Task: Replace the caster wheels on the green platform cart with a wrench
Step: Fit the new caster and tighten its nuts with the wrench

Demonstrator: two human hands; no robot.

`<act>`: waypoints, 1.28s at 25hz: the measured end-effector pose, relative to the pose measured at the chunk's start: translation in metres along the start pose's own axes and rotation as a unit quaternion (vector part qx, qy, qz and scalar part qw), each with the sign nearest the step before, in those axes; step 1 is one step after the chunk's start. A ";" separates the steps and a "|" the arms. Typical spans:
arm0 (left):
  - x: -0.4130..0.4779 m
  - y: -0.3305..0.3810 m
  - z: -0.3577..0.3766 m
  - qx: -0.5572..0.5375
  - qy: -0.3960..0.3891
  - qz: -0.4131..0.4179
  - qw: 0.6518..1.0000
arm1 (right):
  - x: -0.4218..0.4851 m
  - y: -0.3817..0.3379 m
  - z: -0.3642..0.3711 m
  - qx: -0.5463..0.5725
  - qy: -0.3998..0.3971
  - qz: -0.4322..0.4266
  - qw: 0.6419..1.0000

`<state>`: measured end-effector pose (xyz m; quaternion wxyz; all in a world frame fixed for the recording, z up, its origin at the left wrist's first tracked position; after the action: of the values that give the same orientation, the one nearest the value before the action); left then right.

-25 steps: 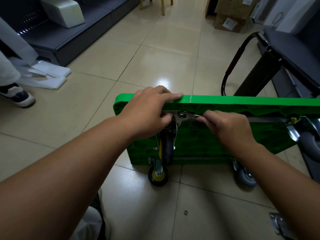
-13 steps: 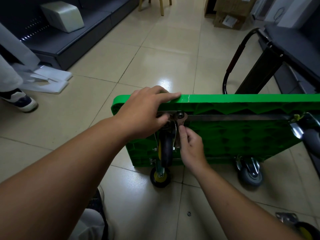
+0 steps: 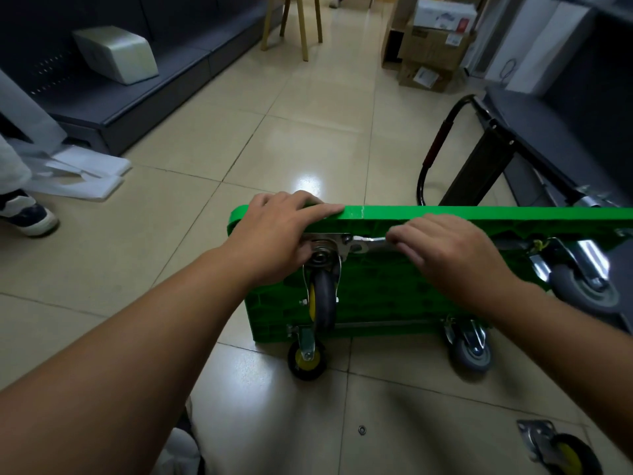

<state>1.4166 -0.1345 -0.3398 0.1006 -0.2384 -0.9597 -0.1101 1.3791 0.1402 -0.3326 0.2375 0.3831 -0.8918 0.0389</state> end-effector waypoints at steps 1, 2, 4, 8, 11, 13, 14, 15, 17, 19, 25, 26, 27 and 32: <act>-0.001 -0.001 0.000 0.002 0.002 -0.001 1.000 | 0.009 0.003 0.000 -0.019 -0.003 -0.018 1.000; -0.001 -0.001 0.000 0.001 0.003 -0.001 1.000 | 0.015 0.005 0.002 -0.034 -0.010 -0.034 0.999; -0.001 -0.002 -0.001 -0.004 0.002 -0.001 1.000 | 0.021 0.005 0.006 -0.056 -0.031 -0.061 0.996; 0.000 -0.004 -0.002 -0.021 0.008 -0.010 1.000 | 0.027 0.005 0.009 -0.067 -0.029 -0.079 0.994; 0.001 -0.003 0.000 -0.021 0.013 -0.015 1.000 | 0.019 0.003 0.017 -0.065 0.012 -0.049 0.997; 0.000 -0.002 0.001 -0.023 0.016 -0.017 0.999 | 0.005 -0.001 0.030 -0.029 0.045 -0.001 0.999; 0.000 -0.002 0.002 -0.023 0.018 -0.017 0.999 | -0.003 -0.005 0.040 0.017 0.053 0.051 0.997; 0.000 -0.002 0.003 -0.021 0.019 -0.017 0.999 | -0.012 -0.012 0.052 0.097 0.048 0.130 0.986; 0.000 -0.001 0.003 -0.015 0.020 -0.018 1.000 | -0.023 -0.030 0.074 0.330 0.013 0.348 0.877; 0.000 0.000 0.003 -0.016 0.018 -0.023 0.999 | -0.025 -0.054 0.093 0.509 -0.006 0.486 0.710; -0.001 0.001 0.001 -0.021 0.017 -0.025 0.999 | -0.029 -0.096 0.107 0.619 0.009 0.544 0.566; -0.001 0.001 0.001 -0.022 0.015 -0.025 0.999 | -0.038 -0.092 0.105 0.616 -0.011 0.552 0.562; -0.001 0.001 0.001 -0.023 0.014 -0.025 0.999 | -0.051 -0.084 0.104 0.602 -0.045 0.564 0.563; -0.001 0.001 0.000 -0.025 0.009 -0.025 0.999 | -0.095 -0.015 0.068 0.224 -0.229 0.459 0.829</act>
<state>1.4179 -0.1343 -0.3401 0.1004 -0.2161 -0.9613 -0.1387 1.4190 0.1757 -0.4373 -0.1109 -0.0298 -0.9606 0.2531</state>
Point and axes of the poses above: each hand's wrist, its own x-axis towards the middle knuckle, its own z-axis out of the palm, y = z × x, the point moved 1 cm from there along x, towards the middle knuckle, and after that the axes turned 11 degrees about z, right-handed, at the moved point
